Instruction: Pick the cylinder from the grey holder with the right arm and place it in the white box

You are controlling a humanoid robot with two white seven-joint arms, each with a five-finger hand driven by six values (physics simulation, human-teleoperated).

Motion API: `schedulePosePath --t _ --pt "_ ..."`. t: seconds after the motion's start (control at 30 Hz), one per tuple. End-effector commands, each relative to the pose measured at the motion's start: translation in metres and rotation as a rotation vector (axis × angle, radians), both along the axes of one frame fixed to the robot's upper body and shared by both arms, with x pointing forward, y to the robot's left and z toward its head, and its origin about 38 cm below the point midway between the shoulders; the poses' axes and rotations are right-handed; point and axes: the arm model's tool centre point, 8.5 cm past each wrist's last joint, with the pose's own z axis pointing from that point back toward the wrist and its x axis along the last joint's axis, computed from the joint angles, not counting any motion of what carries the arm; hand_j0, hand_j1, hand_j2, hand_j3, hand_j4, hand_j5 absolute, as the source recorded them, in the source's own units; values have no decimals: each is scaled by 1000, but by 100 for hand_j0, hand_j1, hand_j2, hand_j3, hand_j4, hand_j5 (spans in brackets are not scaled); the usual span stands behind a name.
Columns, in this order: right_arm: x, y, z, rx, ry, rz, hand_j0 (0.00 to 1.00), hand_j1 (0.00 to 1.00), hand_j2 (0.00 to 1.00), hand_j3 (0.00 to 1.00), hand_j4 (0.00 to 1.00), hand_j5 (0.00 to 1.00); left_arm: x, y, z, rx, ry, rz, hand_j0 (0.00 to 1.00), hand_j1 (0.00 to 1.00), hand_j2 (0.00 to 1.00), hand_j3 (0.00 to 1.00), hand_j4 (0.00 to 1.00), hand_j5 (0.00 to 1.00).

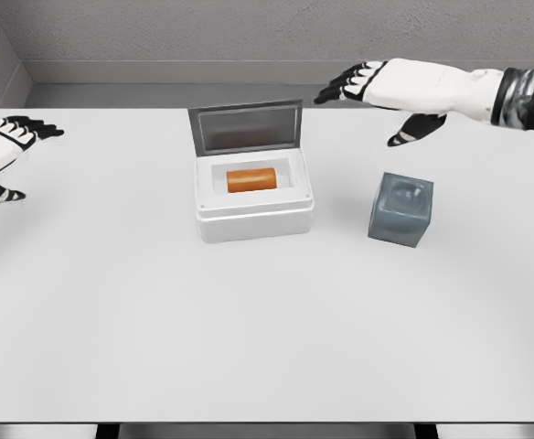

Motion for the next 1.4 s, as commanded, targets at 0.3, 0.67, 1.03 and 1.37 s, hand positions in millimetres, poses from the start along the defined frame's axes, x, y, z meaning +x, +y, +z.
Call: schedulePosePath --t 0.3,0.67,1.03,1.37 --pt "-23 -79 2 -7 14 -123 100 100 100 100 100 100 74 -112 -10 -105 157 -127 100 100 100 100 100 100" --pt "-24 -76 2 -3 14 -118 100 100 100 100 100 100 102 -146 -25 -109 229 -133 100 100 100 100 100 100" --pt "-23 -74 -1 1 18 -113 100 100 100 100 100 100 102 -161 -16 -121 200 -169 100 100 100 100 100 100" --pt "-24 -72 -2 0 20 -109 100 100 100 100 100 100 93 -174 -6 -119 162 -225 100 100 100 100 100 100"
